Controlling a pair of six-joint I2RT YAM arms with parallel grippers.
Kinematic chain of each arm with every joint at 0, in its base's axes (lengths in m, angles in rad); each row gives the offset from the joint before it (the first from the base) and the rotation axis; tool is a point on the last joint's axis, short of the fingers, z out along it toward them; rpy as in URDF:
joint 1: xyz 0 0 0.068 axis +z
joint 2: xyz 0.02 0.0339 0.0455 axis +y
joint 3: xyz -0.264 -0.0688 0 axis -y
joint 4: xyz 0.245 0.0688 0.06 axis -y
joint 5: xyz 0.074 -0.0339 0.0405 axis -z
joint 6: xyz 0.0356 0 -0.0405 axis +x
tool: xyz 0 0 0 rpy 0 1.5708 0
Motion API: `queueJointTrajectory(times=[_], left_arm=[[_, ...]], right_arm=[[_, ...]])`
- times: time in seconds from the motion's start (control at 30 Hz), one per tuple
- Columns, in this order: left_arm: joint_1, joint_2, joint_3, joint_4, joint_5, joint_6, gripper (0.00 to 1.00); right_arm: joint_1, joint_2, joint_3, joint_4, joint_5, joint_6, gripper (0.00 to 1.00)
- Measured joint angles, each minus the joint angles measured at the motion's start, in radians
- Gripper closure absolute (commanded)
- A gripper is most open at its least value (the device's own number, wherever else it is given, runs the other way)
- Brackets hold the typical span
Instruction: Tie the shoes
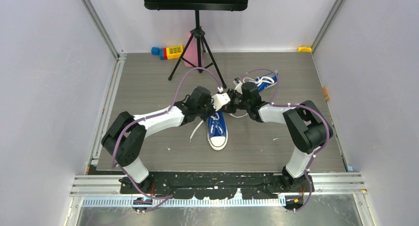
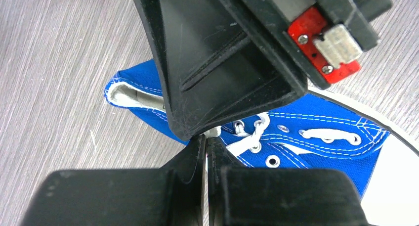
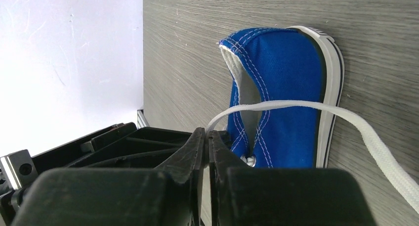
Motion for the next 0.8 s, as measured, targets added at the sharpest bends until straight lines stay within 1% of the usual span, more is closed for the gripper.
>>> queueJointTrajectory(times=[0.07,0.13,0.2,0.33,0.5,0.57,0.6,0.63,0.67,0.73,0.77,0.8], left_arm=[[0.000,0.000,0.000,0.000,0.000,-0.002,1.00],[0.000,0.000,0.000,0.000,0.000,-0.003,0.96],[0.000,0.000,0.000,0.000,-0.003,-0.003,0.89],[0.000,-0.003,-0.001,0.000,-0.019,-0.006,0.71],[0.000,-0.056,-0.028,-0.006,-0.040,-0.030,0.60],[0.000,-0.093,-0.040,-0.013,-0.053,-0.054,0.49],[0.000,-0.112,-0.045,-0.016,-0.061,-0.064,0.47],[0.000,-0.134,-0.050,-0.018,-0.083,-0.089,0.46],[0.000,-0.155,-0.052,-0.019,-0.107,-0.113,0.41],[0.000,-0.197,-0.053,-0.023,-0.153,-0.166,0.15],[0.000,-0.211,-0.053,-0.023,-0.177,-0.189,0.10],[0.001,-0.227,-0.052,-0.024,-0.204,-0.232,0.10]], right_arm=[[0.000,0.000,0.000,0.000,0.000,-0.002,0.99],[0.000,0.000,0.000,-0.002,0.001,-0.003,1.00],[0.000,0.000,0.000,-0.008,0.002,-0.008,1.00],[0.000,0.000,0.000,-0.025,0.010,-0.023,1.00],[0.000,0.000,0.000,-0.037,0.010,-0.037,1.00],[0.000,0.000,0.001,-0.039,0.010,-0.047,1.00],[0.000,0.000,0.001,-0.040,0.010,-0.051,1.00],[0.000,0.000,0.001,-0.043,0.010,-0.055,1.00],[0.000,0.000,0.002,-0.045,0.009,-0.058,1.00],[0.000,0.000,0.003,-0.046,0.008,-0.068,1.00],[0.000,0.000,0.003,-0.046,0.008,-0.072,1.00],[0.000,0.000,0.003,-0.046,0.007,-0.078,1.00]])
